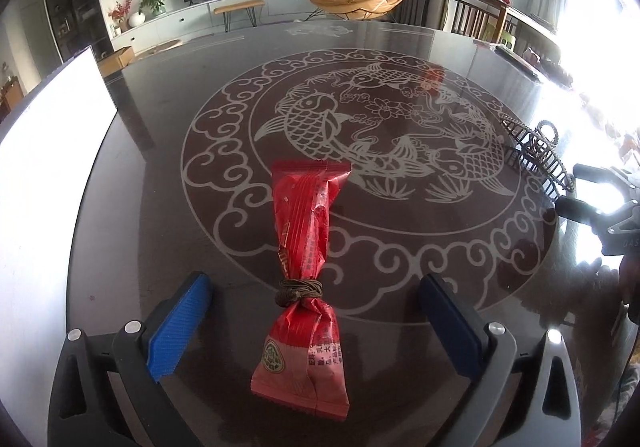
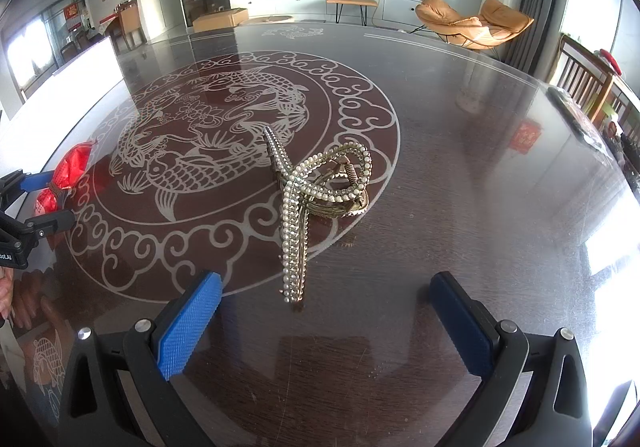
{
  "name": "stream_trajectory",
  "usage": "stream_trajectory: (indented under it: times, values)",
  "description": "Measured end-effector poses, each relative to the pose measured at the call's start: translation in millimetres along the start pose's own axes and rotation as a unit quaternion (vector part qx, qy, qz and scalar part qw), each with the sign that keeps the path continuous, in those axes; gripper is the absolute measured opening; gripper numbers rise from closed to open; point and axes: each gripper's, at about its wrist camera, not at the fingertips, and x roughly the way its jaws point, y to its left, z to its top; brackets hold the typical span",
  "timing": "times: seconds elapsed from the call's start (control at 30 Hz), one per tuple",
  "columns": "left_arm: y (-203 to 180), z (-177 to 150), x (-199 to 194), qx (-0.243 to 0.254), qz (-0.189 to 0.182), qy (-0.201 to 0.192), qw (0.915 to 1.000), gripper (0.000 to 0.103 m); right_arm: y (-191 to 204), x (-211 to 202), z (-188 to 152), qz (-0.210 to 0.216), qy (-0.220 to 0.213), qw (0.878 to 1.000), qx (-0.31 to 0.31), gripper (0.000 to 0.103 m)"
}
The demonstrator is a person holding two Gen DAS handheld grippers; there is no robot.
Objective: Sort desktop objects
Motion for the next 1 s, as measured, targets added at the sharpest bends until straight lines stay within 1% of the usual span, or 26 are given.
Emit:
stream_trajectory:
  times: [1.0]
  values:
    - [7.9, -2.1, 1.3, -0.001, 0.002, -0.001, 1.0000, 0.103, -3.2, 1.3, -0.8, 0.000, 0.000, 1.000, 0.000, 0.103]
